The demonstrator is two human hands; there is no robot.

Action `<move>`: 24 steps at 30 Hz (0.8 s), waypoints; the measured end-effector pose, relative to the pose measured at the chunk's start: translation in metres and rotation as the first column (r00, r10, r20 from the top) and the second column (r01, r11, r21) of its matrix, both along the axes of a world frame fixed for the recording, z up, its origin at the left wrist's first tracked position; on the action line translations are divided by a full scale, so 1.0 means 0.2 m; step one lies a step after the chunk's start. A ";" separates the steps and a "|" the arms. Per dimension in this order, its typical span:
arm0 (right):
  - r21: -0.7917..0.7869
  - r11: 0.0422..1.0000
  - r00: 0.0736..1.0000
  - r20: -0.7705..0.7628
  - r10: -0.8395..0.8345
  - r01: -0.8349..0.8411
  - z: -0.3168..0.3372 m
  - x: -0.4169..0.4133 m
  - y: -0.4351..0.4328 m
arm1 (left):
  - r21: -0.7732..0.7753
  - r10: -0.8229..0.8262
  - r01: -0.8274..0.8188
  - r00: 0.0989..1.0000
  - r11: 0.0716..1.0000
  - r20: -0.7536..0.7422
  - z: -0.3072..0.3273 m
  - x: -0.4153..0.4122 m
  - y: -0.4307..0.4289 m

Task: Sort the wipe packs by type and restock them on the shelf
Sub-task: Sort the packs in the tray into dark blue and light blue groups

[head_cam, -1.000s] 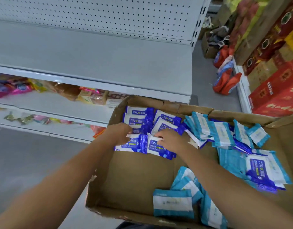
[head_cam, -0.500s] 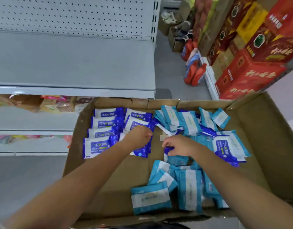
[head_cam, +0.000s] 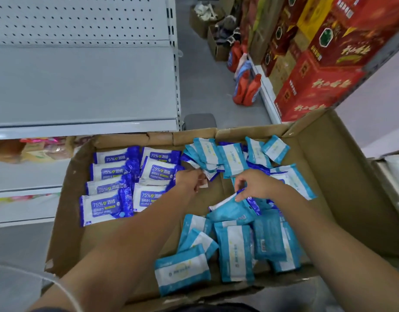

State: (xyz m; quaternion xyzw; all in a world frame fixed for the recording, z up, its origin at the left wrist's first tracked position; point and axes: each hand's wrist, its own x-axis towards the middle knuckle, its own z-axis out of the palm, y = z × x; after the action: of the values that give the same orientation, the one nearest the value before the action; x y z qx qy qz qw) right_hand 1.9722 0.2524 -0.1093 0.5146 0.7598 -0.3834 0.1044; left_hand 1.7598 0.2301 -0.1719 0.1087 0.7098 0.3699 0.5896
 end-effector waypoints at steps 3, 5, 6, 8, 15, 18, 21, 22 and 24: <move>-0.020 1.000 0.999 0.037 0.014 -0.014 0.03 0.03 0.03 | -0.007 0.029 -0.029 0.998 1.000 0.049 0.02 0.01 0.02; -0.054 0.998 0.996 0.078 0.048 -0.043 0.06 0.01 0.04 | 0.013 0.053 -0.055 0.995 0.998 0.080 0.04 0.01 0.03; -0.077 0.996 0.994 0.090 0.059 -0.052 0.07 0.00 0.04 | 0.027 0.057 -0.060 0.994 0.998 0.095 0.05 0.01 0.03; -0.154 0.987 0.992 0.108 0.066 -0.048 0.09 -0.03 0.04 | 0.052 0.065 -0.071 0.993 0.996 0.099 0.05 -0.01 0.03; -0.281 0.947 0.947 0.228 0.226 -0.158 0.19 -0.07 0.08 | -0.002 0.015 -0.015 1.000 1.000 0.003 0.13 -0.03 0.05; -0.244 0.961 0.959 0.216 0.186 -0.131 0.20 -0.05 0.09 | -0.045 -0.031 0.030 0.999 0.999 -0.014 0.13 -0.04 0.04; -0.171 0.975 0.954 0.241 0.178 -0.138 0.19 -0.04 0.10 | -0.067 -0.088 0.091 0.995 0.994 0.037 0.15 -0.06 0.01; -0.155 0.978 0.949 0.264 0.175 -0.137 0.19 -0.04 0.10 | -0.062 -0.113 0.115 0.993 0.991 0.029 0.13 -0.07 0.00; -0.145 0.981 0.937 0.307 0.169 -0.130 0.18 -0.05 0.10 | -0.057 -0.186 0.183 0.982 0.981 -0.043 0.12 -0.07 -0.02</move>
State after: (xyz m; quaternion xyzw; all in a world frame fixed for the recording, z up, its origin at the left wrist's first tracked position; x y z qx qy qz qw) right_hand 1.9626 0.2715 -0.0731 0.5030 0.7449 -0.3324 0.2856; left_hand 1.7450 0.2256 -0.1485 0.1671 0.7201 0.2920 0.6069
